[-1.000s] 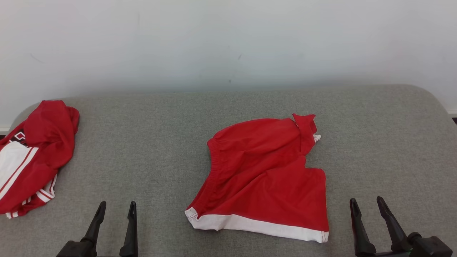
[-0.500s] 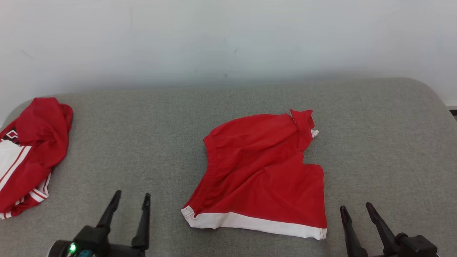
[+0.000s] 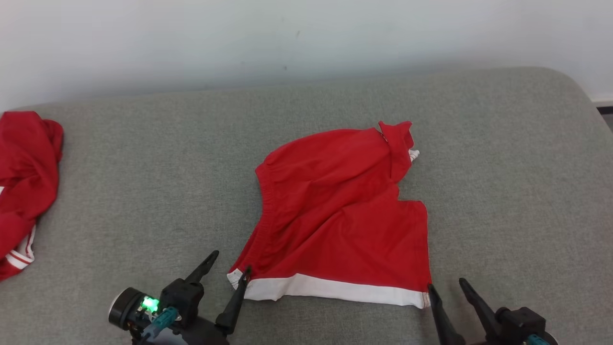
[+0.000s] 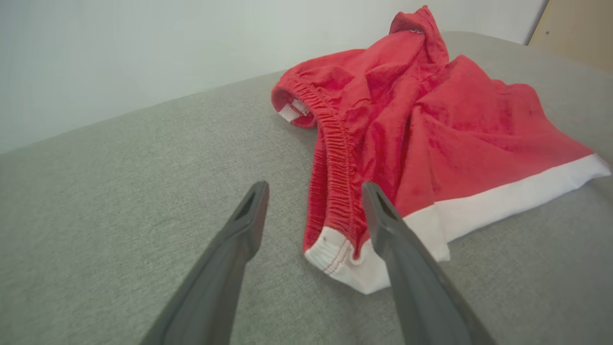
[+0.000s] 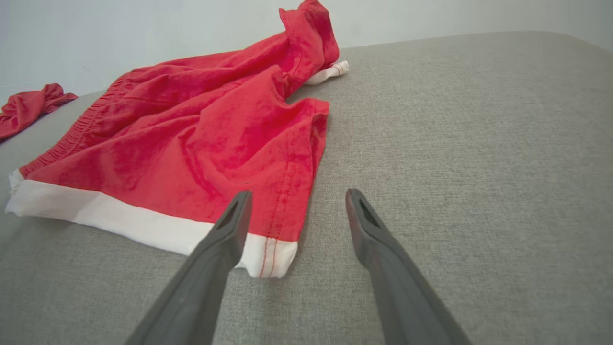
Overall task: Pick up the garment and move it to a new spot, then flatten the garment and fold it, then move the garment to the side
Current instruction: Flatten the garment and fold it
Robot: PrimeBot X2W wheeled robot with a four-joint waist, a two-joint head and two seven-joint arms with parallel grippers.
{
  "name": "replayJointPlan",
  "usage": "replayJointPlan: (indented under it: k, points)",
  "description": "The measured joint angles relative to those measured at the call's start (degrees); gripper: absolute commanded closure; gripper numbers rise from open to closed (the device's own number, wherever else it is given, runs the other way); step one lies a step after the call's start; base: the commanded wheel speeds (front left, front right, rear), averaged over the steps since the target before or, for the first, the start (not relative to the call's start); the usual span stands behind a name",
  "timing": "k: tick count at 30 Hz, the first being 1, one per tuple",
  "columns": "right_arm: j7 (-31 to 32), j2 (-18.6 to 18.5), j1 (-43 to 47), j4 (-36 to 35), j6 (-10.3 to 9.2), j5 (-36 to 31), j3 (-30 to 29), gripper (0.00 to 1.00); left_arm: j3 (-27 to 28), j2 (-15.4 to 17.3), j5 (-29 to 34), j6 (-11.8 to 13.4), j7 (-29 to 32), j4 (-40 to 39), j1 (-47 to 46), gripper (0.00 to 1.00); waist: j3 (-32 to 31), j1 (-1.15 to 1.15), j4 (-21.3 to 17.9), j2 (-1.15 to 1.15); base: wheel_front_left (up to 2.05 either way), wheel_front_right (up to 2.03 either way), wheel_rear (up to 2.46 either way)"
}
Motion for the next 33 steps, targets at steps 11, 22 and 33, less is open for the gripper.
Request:
replayJointPlan:
  k: [11, 22, 33]
  points:
    - [0.00, 1.22, -3.17, 5.33, 0.00, 1.93, 4.31, 0.00, -9.70, 2.29, -4.74, 0.00, 0.00, 7.87, -6.62, 0.00, 4.07, 0.00, -1.10, 0.00, 0.00, 0.00, 0.00]
    - [-0.03, 2.09, -3.64, 8.70, 0.01, 4.52, 6.02, 0.54, -14.36, 3.41, -8.10, 0.00, 0.01, 8.37, -6.77, 0.33, 3.33, 0.00, -1.15, 0.00, 0.00, 0.00, 0.00]
    - [0.00, 2.93, -5.76, 11.01, 0.00, 6.44, 5.95, 1.00, -10.33, 2.68, -9.78, 0.00, 0.00, 5.70, -5.04, 1.00, 2.15, 0.00, -1.32, 0.00, 0.00, 0.00, 0.00]
